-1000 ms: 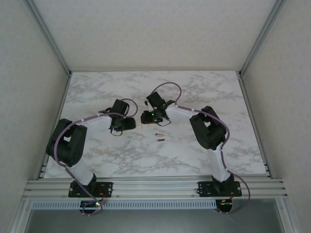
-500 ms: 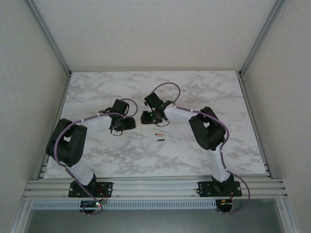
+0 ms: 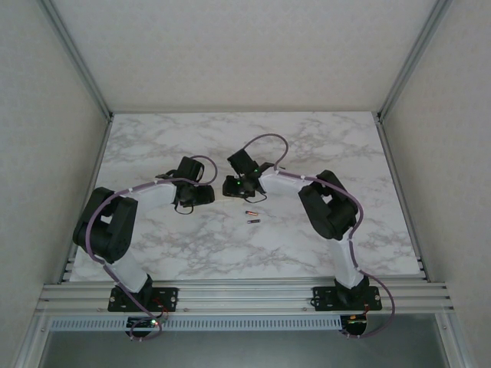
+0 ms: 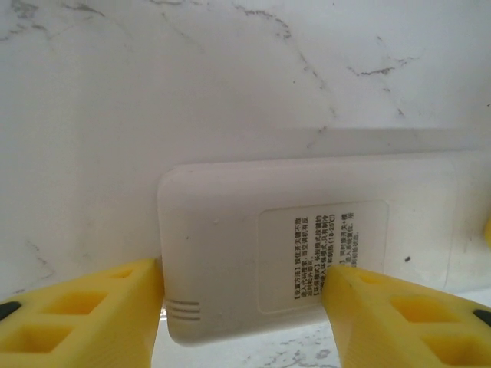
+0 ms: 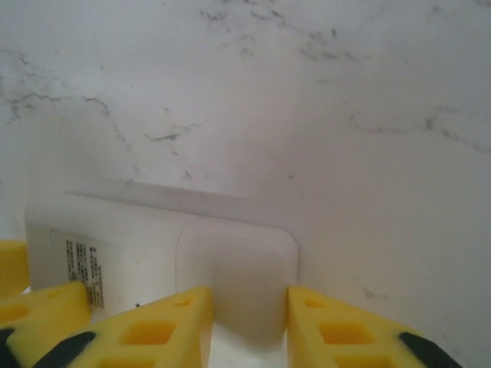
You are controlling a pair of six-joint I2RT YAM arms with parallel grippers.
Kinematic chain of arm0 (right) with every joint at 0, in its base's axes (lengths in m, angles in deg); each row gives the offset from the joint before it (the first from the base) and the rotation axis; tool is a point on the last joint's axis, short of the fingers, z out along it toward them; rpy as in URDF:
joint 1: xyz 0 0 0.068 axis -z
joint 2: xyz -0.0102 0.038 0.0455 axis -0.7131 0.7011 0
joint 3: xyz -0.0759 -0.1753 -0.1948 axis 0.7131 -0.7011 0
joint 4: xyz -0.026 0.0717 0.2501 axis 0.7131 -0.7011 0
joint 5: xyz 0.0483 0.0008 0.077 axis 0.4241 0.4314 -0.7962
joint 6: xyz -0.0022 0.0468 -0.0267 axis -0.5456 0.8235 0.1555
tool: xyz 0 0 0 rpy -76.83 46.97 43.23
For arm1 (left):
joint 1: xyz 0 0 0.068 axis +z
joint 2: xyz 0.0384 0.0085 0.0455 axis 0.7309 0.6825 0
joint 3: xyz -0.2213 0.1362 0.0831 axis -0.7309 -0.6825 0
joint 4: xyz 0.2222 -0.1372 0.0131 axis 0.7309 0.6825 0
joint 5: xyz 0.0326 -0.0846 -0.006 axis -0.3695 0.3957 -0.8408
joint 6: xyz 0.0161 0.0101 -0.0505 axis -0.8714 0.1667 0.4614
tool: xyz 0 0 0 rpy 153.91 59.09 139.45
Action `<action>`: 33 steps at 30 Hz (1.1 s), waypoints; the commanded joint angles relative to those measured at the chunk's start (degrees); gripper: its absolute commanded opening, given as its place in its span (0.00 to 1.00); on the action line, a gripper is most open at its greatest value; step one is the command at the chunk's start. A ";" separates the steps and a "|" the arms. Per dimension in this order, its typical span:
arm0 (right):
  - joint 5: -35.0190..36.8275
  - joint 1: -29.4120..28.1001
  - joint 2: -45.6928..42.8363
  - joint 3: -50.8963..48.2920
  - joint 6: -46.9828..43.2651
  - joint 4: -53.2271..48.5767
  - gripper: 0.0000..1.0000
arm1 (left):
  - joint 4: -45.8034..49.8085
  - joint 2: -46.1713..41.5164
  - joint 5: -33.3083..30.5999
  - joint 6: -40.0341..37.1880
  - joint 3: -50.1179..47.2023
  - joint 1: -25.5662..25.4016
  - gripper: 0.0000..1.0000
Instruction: Load the batteries into the remote control
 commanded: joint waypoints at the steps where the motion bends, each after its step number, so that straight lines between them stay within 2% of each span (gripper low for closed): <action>1: -2.59 -4.19 -7.59 -5.48 3.81 3.78 0.38 | -4.45 0.31 -6.86 0.97 0.03 0.16 0.67; 4: 10.58 -4.08 -15.14 -10.19 -3.39 2.43 0.52 | -4.07 -5.21 -11.61 2.16 -1.16 0.65 0.76; 5: 12.13 -3.92 -16.13 -10.26 -7.46 2.28 0.56 | -4.20 -7.59 -12.54 2.74 -1.77 0.87 0.80; 9: 11.63 -3.63 -13.56 -3.86 -33.31 -4.97 0.73 | -3.98 -19.08 -14.51 4.62 -5.06 1.68 0.93; 11: 12.05 -3.62 -10.32 -0.38 -43.24 -9.05 0.93 | -3.37 -24.78 -14.39 5.49 -6.84 2.36 0.95; 12: 12.39 -3.63 -8.44 1.89 -47.85 -11.19 0.99 | -2.86 -27.57 -14.09 6.11 -7.72 2.86 0.95; 16: 8.68 -3.56 -0.63 12.33 -58.04 -21.63 0.99 | -0.10 -37.26 -12.89 7.82 -10.54 4.29 0.98; 22: 4.33 -3.63 10.40 27.75 -64.29 -31.98 0.96 | -2.43 -47.61 -6.49 13.27 -17.90 4.53 0.98; 28: 8.05 -4.31 15.06 29.64 -65.27 -28.95 0.89 | -3.56 -51.11 -1.78 17.41 -22.43 4.50 0.99; 33: 9.29 -5.86 16.29 28.49 -66.59 -27.93 0.74 | -2.77 -52.72 -2.93 18.80 -23.63 4.60 0.99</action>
